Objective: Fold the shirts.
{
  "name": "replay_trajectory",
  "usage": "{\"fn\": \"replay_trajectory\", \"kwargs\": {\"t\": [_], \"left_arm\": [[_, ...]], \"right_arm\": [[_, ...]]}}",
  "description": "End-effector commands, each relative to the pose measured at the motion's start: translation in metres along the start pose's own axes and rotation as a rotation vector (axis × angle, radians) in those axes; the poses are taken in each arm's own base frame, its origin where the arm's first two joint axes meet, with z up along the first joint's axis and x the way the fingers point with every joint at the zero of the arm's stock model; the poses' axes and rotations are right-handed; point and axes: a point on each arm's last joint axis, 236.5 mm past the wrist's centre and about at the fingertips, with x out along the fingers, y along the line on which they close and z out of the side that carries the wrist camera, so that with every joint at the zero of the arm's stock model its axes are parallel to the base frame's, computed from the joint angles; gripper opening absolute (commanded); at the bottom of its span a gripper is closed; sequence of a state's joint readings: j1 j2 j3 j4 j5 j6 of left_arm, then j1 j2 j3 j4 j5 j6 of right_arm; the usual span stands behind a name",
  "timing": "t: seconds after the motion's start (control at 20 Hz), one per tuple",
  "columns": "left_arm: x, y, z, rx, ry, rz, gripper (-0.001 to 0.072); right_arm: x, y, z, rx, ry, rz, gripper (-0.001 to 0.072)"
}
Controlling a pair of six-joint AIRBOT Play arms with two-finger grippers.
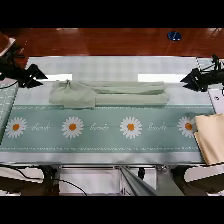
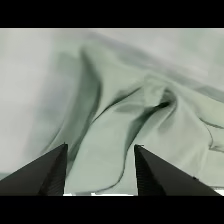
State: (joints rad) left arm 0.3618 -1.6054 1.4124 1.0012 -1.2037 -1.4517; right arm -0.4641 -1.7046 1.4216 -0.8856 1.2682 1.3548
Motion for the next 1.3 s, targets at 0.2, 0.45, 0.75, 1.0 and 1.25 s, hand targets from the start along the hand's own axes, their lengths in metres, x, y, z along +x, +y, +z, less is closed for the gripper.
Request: {"fn": "replay_trajectory", "kwargs": {"t": [0.2, 0.45, 0.75, 1.0, 1.25], "left_arm": [[-0.011, -0.031, -0.070, -0.017, -0.287, -0.099, 0.0508], [0.013, -0.084, -0.117, 0.120, -0.154, -0.156, 0.0507], [0.022, -0.124, -0.139, 0.232, -0.115, -0.204, 0.0017], [0.048, -0.195, -0.184, 0.411, -0.051, -0.272, 0.0016], [0.123, -0.291, -0.254, 0.595, 0.142, -0.342, 0.0016]], "right_arm": [[0.073, 0.003, -0.043, 0.064, 0.078, 0.041, 0.0408], [0.114, 0.035, -0.066, 0.038, 0.164, 0.089, 0.0373], [0.033, 0.081, -0.059, -0.195, 0.106, 0.105, 0.0022], [-0.072, 0.095, -0.112, -0.406, -0.035, -0.073, 0.0022], [-0.137, 0.131, -0.180, -0.447, -0.236, -0.041, 0.0022]]}}
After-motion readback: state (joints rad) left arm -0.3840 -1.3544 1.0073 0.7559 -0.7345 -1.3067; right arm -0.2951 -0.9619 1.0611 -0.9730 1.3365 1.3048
